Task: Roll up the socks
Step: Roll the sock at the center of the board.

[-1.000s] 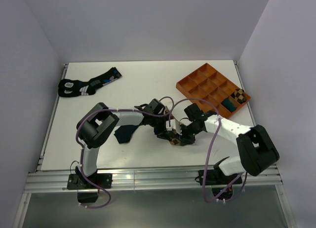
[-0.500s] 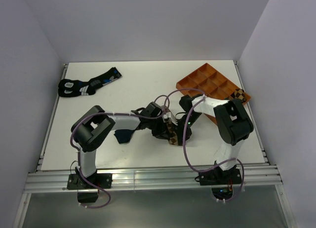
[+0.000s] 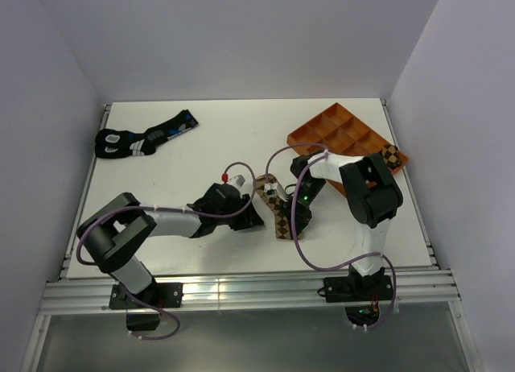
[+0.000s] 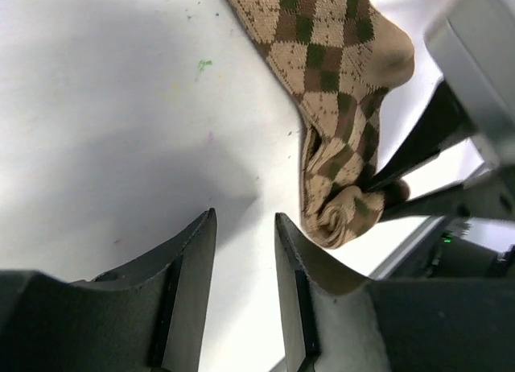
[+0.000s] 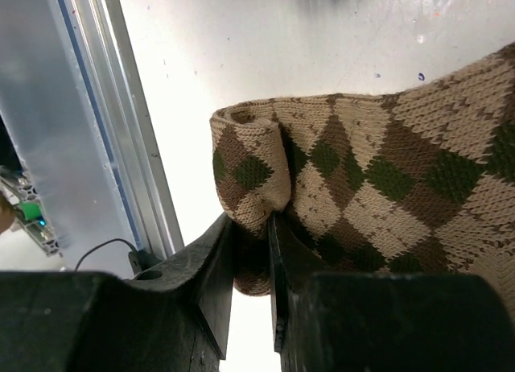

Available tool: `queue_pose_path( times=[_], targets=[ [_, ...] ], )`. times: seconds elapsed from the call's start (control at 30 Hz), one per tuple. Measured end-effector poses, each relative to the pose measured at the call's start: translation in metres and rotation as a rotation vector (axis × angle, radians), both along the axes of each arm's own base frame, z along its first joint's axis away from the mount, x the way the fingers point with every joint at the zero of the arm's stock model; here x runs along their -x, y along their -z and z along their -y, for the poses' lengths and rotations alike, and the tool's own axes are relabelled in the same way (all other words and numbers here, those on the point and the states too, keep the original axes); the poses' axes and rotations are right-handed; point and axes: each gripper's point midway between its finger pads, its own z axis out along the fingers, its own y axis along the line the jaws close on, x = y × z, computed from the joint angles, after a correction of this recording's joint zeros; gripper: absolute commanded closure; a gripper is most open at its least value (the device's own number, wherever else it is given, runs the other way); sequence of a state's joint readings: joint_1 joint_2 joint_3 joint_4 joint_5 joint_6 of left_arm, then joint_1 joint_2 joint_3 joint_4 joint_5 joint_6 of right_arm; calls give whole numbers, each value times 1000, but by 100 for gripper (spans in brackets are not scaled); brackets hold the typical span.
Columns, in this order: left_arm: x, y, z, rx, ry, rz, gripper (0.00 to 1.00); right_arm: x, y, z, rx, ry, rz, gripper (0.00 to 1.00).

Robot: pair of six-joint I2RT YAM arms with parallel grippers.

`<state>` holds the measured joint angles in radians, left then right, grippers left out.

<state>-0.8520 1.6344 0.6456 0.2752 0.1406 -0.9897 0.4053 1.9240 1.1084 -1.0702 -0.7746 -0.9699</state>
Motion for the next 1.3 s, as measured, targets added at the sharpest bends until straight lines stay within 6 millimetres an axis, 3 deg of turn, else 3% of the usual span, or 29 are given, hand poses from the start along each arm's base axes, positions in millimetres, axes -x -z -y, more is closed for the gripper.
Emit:
queue_pose_path(
  times=[0.17, 0.3, 0.5, 0.77, 1.3],
  targets=[
    [12, -5, -4, -14, 45, 158, 58, -1, 0, 0, 17, 10, -22, 81],
    [24, -24, 10, 22, 138, 324, 56, -1, 0, 0, 29, 21, -43, 81],
    [16, -50, 29, 72, 237, 522, 51, 0, 1, -1, 42, 30, -76, 81],
    [18, -40, 61, 81, 419, 587, 50, -1, 1, 0, 46, 37, -81, 81],
    [31, -14, 75, 107, 545, 564, 52, -2, 0, 0, 57, 47, -86, 81]
  ],
)
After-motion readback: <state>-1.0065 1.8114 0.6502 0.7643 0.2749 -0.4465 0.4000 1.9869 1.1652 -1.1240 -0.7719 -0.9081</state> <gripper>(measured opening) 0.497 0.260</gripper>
